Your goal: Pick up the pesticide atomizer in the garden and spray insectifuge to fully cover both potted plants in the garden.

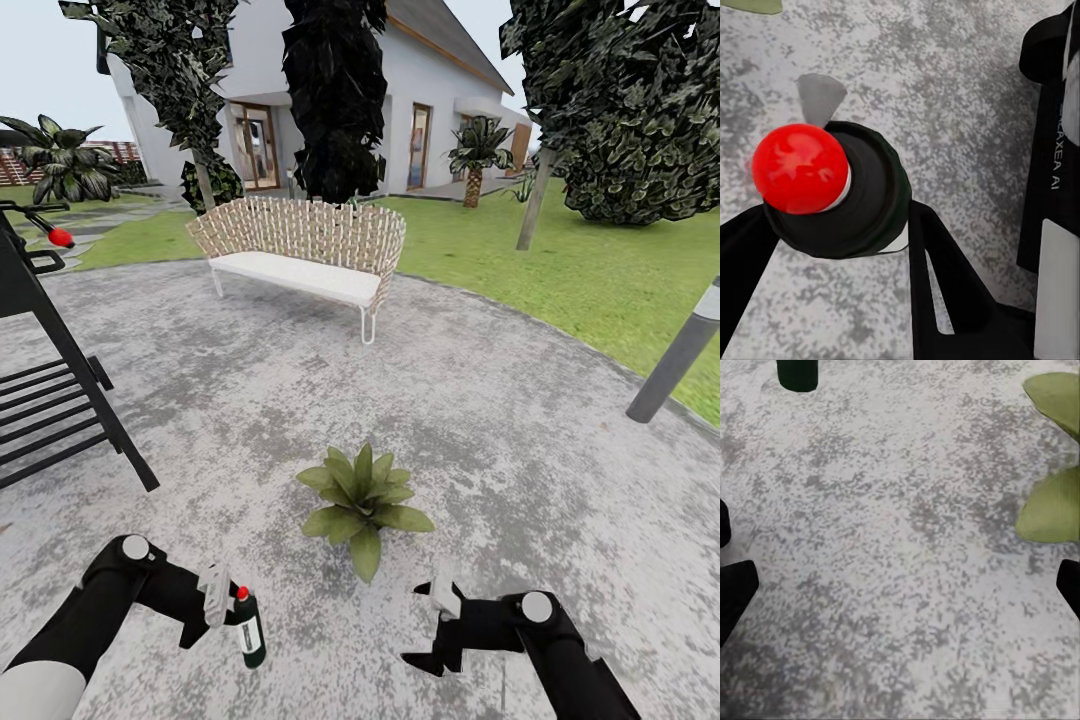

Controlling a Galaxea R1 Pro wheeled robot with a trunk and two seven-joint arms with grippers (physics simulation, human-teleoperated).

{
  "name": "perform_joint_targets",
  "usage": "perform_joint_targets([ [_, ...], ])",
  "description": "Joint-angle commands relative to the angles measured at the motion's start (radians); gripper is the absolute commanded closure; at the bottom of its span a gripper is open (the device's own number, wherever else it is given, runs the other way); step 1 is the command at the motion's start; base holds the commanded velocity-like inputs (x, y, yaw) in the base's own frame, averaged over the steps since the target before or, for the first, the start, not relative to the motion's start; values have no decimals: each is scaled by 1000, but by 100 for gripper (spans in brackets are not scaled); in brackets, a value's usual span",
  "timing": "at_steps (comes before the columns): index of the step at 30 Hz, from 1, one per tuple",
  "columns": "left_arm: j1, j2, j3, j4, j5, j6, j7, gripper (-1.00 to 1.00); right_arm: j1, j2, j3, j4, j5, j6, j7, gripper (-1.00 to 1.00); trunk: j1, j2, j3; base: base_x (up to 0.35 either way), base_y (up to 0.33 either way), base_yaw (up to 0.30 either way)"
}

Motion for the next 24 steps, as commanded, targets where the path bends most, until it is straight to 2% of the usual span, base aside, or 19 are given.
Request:
perform_joint_targets([
  [1,-1,-1,1,-4,-5,9,-12,100,0,11,3,-4,3,7,8,-100,0,0,-1,0,0,0],
  [3,-1,-1,-1,-7,-6,11,-19,100,-1,34,4,-7,4,10,15,-100,0,0,-1,0,0,0],
  [4,-1,-1,-2,-7,-6,12,-21,100,-1,45,5,-9,4,10,17,100,0,0,-1,0,0,0],
  [10,0,0,-41,-8,-8,12,-25,100,-3,110,6,-21,5,14,19,100,0,0,-1,0,0,0],
  [14,0,-1,-69,-9,-8,12,-25,100,-20,153,8,-21,8,51,22,100,0,0,-1,0,0,0],
  [16,0,-1,-80,-9,-8,13,-25,100,-29,164,10,-21,8,71,24,100,0,0,-1,0,0,0],
  [21,0,-5,-90,-23,-6,12,-26,100,-42,175,108,-27,4,86,23,100,0,0,-1,0,0,0],
  [24,1,-7,-116,-39,-6,12,-42,100,-47,179,134,-29,4,87,22,100,0,0,-1,0,0,0],
])
